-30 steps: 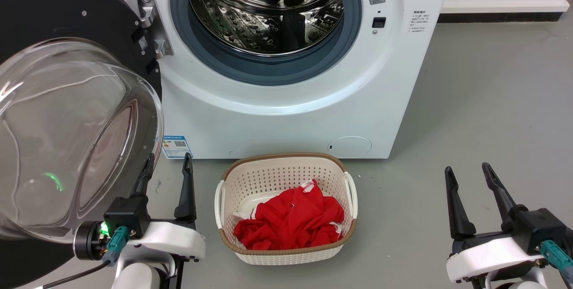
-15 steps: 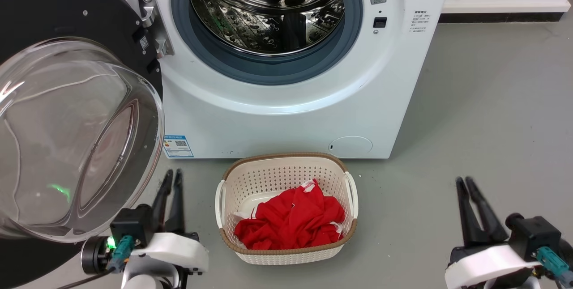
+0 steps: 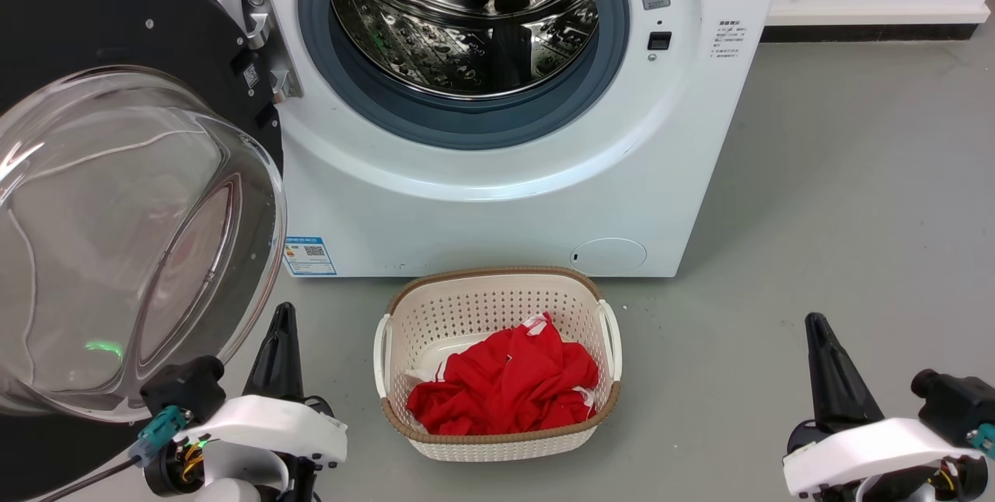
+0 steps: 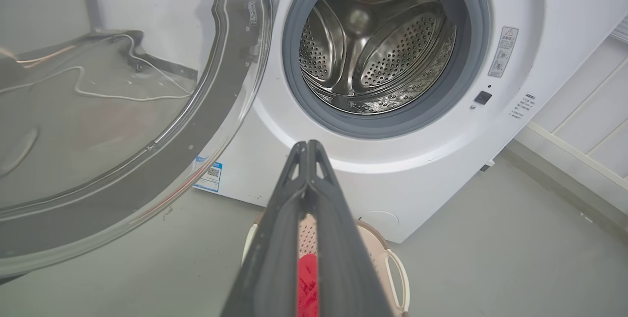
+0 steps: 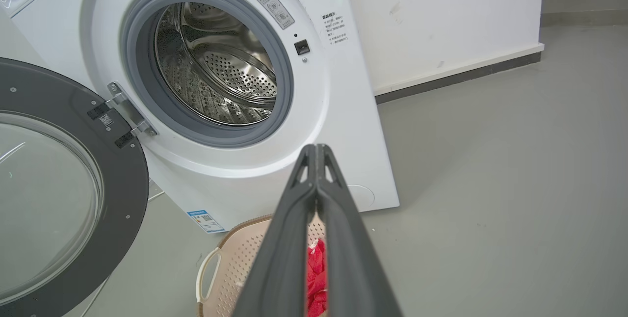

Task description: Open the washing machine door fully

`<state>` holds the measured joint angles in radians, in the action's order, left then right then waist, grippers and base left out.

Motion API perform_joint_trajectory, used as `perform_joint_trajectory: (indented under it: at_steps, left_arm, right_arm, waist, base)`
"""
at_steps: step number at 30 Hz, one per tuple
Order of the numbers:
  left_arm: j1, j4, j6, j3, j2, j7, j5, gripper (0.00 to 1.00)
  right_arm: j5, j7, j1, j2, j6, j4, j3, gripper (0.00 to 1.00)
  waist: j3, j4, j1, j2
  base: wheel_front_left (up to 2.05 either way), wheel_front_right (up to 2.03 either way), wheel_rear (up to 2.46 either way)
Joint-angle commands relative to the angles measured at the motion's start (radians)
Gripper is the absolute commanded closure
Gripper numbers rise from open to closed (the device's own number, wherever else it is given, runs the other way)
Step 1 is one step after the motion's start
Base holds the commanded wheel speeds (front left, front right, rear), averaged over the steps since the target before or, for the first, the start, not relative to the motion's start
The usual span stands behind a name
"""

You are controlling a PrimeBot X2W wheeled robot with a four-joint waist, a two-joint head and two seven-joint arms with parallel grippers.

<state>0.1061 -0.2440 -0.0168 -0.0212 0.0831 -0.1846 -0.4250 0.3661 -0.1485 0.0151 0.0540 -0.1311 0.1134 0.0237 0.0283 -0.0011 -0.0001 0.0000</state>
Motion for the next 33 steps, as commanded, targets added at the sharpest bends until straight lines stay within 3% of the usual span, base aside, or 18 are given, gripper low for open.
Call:
perform_joint_trajectory:
  at_steps: [1, 33]
  left_arm:
    - [0.017, 0.018, -0.006, 0.009, 0.000, 0.009, -0.045, 1.00]
    - [0.011, 0.013, -0.051, 0.060, -0.013, 0.126, -0.512, 1.00]
  right_arm:
    - [0.051, 0.006, -0.035, 0.008, 0.000, -0.008, 0.004, 1.00]
    - [0.553, 0.098, -0.073, 0.016, 0.000, 0.048, 0.023, 1.00]
  waist:
    - [0.000, 0.000, 0.0001, 0.0000]
    - [-0.008, 0.000, 0.0001, 0.0000]
  base:
    - [0.00, 0.00, 0.00]
    - [0.00, 0.00, 0.00]
